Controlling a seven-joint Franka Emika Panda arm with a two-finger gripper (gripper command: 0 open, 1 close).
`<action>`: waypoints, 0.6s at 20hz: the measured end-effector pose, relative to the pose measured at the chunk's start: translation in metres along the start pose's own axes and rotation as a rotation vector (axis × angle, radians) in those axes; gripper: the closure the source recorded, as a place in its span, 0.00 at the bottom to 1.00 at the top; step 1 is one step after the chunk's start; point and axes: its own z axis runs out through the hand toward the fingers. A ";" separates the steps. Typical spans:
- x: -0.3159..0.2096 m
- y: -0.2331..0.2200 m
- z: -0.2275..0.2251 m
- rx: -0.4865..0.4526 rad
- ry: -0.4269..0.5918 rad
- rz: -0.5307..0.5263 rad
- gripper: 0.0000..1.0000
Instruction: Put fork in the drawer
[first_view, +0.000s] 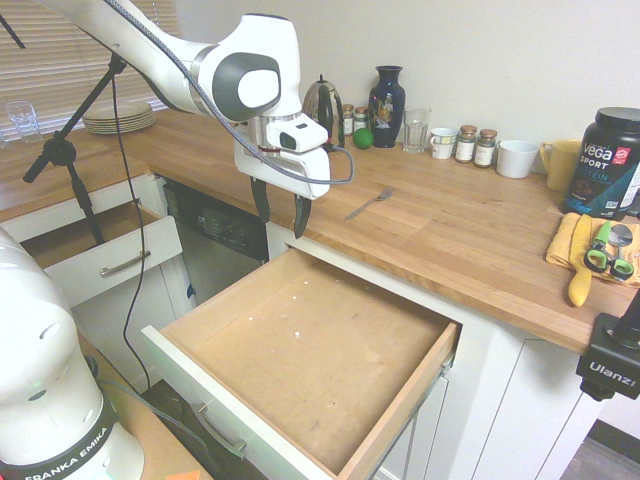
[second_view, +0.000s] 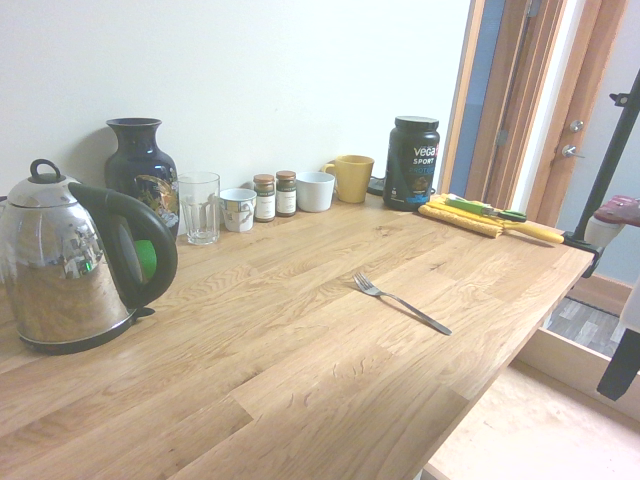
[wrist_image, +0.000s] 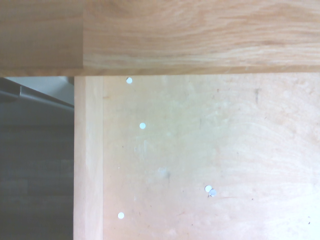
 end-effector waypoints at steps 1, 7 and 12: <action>0.000 0.000 0.000 0.000 0.000 0.000 0.00; 0.006 -0.004 0.006 0.009 0.023 0.023 0.00; 0.031 -0.024 0.011 0.004 0.032 0.053 0.00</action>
